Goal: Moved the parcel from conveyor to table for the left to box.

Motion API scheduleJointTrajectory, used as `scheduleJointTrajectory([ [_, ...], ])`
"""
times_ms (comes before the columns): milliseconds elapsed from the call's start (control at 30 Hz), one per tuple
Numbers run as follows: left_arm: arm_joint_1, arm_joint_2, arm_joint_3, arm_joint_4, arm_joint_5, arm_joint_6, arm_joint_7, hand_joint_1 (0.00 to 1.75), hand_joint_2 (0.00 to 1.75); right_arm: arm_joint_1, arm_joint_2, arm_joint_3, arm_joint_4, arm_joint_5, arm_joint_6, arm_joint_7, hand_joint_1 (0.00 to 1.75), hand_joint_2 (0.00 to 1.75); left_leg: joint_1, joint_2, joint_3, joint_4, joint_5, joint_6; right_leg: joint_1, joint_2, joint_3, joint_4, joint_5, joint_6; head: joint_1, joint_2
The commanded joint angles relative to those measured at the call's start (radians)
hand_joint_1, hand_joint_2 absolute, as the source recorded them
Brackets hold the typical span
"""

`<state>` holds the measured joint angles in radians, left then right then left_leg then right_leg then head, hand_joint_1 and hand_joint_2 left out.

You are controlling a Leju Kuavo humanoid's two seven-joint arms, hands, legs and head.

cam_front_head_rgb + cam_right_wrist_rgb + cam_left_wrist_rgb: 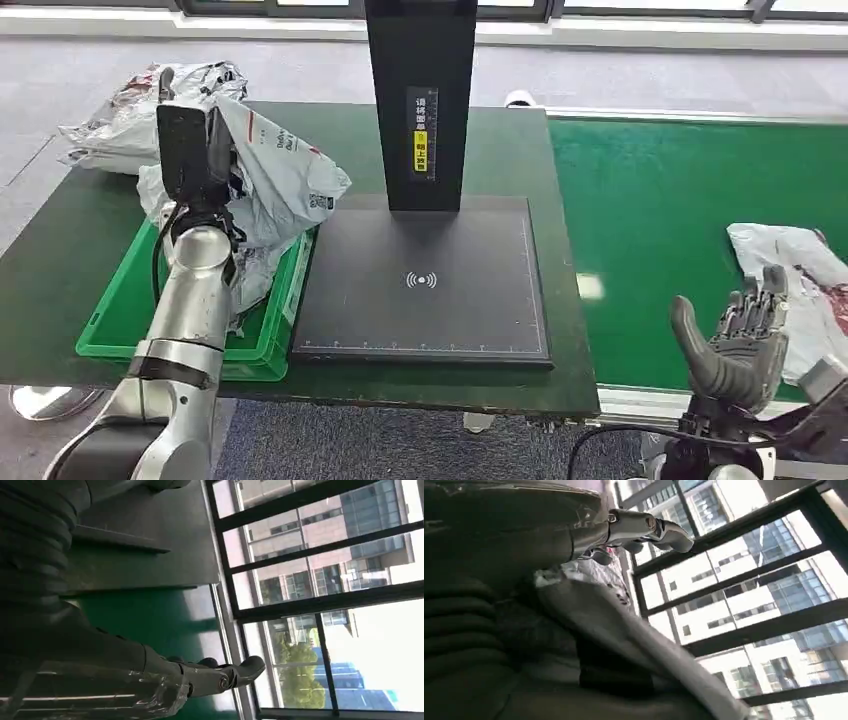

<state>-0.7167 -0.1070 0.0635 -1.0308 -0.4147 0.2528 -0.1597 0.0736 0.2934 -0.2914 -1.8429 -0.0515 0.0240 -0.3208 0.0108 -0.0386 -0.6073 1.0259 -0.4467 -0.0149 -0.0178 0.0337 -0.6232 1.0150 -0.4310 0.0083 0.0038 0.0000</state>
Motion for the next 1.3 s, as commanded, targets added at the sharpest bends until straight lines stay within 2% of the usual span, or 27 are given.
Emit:
scheduleJointTrajectory([
  [33, -0.134, 0.104, -0.145, 0.19, -0.137, -0.144, 0.102, 0.0, 1.75, -0.004, 0.014, -0.051, 0.059, 0.018, 0.029, 0.017, 0.0, 1.75, 0.001, 0.0, 0.001, 0.0, 0.0, 0.0, 0.002, -0.005, 0.002, -0.001, -0.001, -0.001, 0.0, 0.0],
  [100, -0.134, 0.104, -0.145, 0.19, -0.137, -0.144, 0.102, 0.0, 1.75, -0.004, 0.014, -0.051, 0.059, 0.018, 0.029, 0.017, 0.0, 1.75, 0.001, 0.002, 0.001, -0.001, 0.0, 0.0, 0.002, -0.004, 0.002, -0.001, 0.0, -0.001, 0.0, 0.0],
  [167, -0.198, 0.153, -0.233, 0.271, -0.347, -0.167, 0.196, 0.0, 1.75, -0.007, 0.017, -0.059, 0.054, 0.044, 0.052, 0.031, 0.0, 1.75, 0.001, 0.003, 0.001, 0.0, 0.0, 0.0, 0.001, -0.002, 0.001, -0.001, 0.0, -0.001, 0.0, 0.0],
  [233, -0.285, 0.189, -0.239, 0.369, -0.427, -0.26, 0.211, 0.0, 1.75, -0.016, 0.018, -0.074, 0.059, 0.059, 0.078, 0.043, 0.0, 1.75, 0.001, 0.003, 0.001, 0.0, 0.0, 0.0, 0.001, -0.003, 0.001, 0.0, 0.0, -0.002, 0.0, 0.0],
  [267, -0.334, 0.225, -0.308, 0.425, -0.526, -0.318, 0.203, 0.0, 1.75, -0.02, 0.017, -0.078, 0.065, 0.067, 0.093, 0.047, 0.0, 1.75, 0.002, 0.003, 0.0, 0.001, 0.0, 0.0, 0.002, -0.002, 0.0, 0.0, 0.0, -0.002, 0.0, 0.0],
  [367, -0.427, 0.291, -0.343, 0.533, -0.598, -0.415, 0.172, 0.0, 1.75, -0.025, 0.005, -0.084, 0.084, 0.084, 0.12, 0.053, 0.0, 1.75, 0.002, 0.005, 0.0, 0.001, 0.0, -0.001, 0.003, -0.002, 0.0, 0.0, 0.0, -0.002, 0.0, 0.0],
  [500, -0.52, 0.437, -0.431, 0.609, -0.693, -0.513, 0.121, 0.0, 1.75, -0.02, -0.02, -0.061, 0.117, 0.105, 0.152, 0.047, 0.0, 1.75, 0.002, 0.011, 0.002, -0.001, 0.0, -0.001, 0.003, 0.004, 0.0, 0.0, 0.002, -0.004, 0.0, 0.0],
  [600, -0.61, 0.518, -0.487, 0.63, -0.747, -0.57, 0.096, 0.0, 1.75, -0.027, -0.031, -0.052, 0.133, 0.11, 0.162, 0.044, 0.0, 1.75, 0.003, 0.015, 0.001, 0.001, -0.001, -0.002, 0.004, 0.01, -0.004, 0.002, 0.003, -0.005, 0.0, 0.0],
  [733, -0.616, 0.525, -0.498, 0.621, -0.757, -0.587, 0.1, 0.0, 1.75, -0.027, -0.034, -0.049, 0.134, 0.112, 0.165, 0.044, 0.0, 1.75, 0.003, 0.016, 0.001, -0.001, -0.001, -0.003, 0.004, 0.01, -0.005, 0.003, 0.002, -0.005, 0.0, 0.0],
  [900, -0.692, 0.606, -0.61, 0.642, -0.848, -0.667, 0.13, 0.0, 1.75, -0.042, -0.037, -0.033, 0.154, 0.123, 0.175, 0.043, 0.0, 1.75, 0.004, 0.015, -0.001, -0.001, -0.001, -0.003, 0.005, 0.009, -0.005, 0.003, 0.002, -0.006, 0.0, 0.0],
  [967, -0.719, 0.558, -0.597, 0.673, -0.859, -0.648, 0.213, 0.0, 1.75, -0.047, -0.017, -0.064, 0.13, 0.135, 0.16, 0.051, 0.0, 1.75, 0.004, 0.015, -0.001, -0.001, -0.001, -0.003, 0.005, 0.009, -0.005, 0.003, 0.002, -0.006, 0.0, 0.0],
  [1000, -0.742, 0.535, -0.633, 0.694, -0.896, -0.665, 0.25, 0.0, 1.75, -0.046, -0.013, -0.079, 0.117, 0.141, 0.162, 0.058, 0.0, 1.75, 0.003, 0.013, -0.001, -0.001, 0.0, -0.003, 0.004, 0.007, -0.006, 0.003, 0.002, -0.006, 0.0, 0.0],
  [1067, -0.792, 0.516, -0.715, 0.711, -0.965, -0.74, 0.219, 0.0, 1.75, -0.051, -0.017, -0.1, 0.109, 0.152, 0.174, 0.07, 0.0, 1.75, 0.004, 0.009, -0.003, 0.0, 0.001, -0.004, 0.004, 0.003, -0.007, 0.004, 0.001, -0.006, 0.0, 0.0],
  [1100, -0.807, 0.497, -0.702, 0.718, -0.95, -0.751, 0.199, 0.0, 1.75, -0.051, -0.017, -0.111, 0.107, 0.156, 0.177, 0.072, 0.0, 1.75, 0.004, 0.008, -0.002, 0.0, 0.001, -0.003, 0.005, 0.001, -0.005, 0.003, 0.0, -0.007, 0.0, 0.0],
  [1133, -0.826, 0.465, -0.659, 0.732, -0.903, -0.767, 0.157, 0.0, 0.0, -0.045, -0.014, -0.127, 0.1, 0.159, 0.179, 0.072, 0.0, 1.75, 0.004, 0.006, -0.004, 0.001, 0.001, -0.004, 0.005, 0.0, -0.007, 0.004, 0.001, -0.006, 0.0, 0.0],
  [1200, -0.861, 0.377, -0.557, 0.721, -0.818, -0.697, 0.213, 0.0, 0.0, -0.006, 0.006, -0.17, 0.056, 0.157, 0.18, 0.068, 0.0, 1.75, 0.005, 0.002, -0.005, 0.001, 0.002, -0.004, 0.005, -0.003, -0.005, 0.003, 0.001, -0.006, 0.0, 0.0],
  [1233, -0.881, 0.347, -0.554, 0.725, -0.814, -0.702, 0.233, 0.0, 1.75, 0.008, 0.015, -0.187, 0.039, 0.157, 0.182, 0.069, 0.0, 1.75, 0.005, -0.003, -0.006, 0.002, 0.002, -0.003, 0.006, -0.01, -0.004, 0.003, -0.001, -0.006, 0.0, 0.0],
  [1267, -0.906, 0.334, -0.58, 0.72, -0.833, -0.742, 0.229, 0.0, 1.75, 0.02, 0.02, -0.193, 0.028, 0.156, 0.193, 0.068, 0.0, 1.75, 0.004, -0.001, -0.006, 0.002, 0.002, -0.004, 0.005, -0.006, -0.006, 0.004, 0.0, -0.006, 0.0, 0.0],
  [1300, -0.926, 0.335, -0.599, 0.718, -0.842, -0.781, 0.198, 0.0, 1.75, 0.02, 0.022, -0.197, 0.03, 0.156, 0.199, 0.068, 0.0, 1.75, 0.005, -0.005, -0.006, 0.002, 0.001, -0.003, 0.006, -0.012, -0.003, 0.003, -0.001, -0.006, 0.0, 0.0],
])
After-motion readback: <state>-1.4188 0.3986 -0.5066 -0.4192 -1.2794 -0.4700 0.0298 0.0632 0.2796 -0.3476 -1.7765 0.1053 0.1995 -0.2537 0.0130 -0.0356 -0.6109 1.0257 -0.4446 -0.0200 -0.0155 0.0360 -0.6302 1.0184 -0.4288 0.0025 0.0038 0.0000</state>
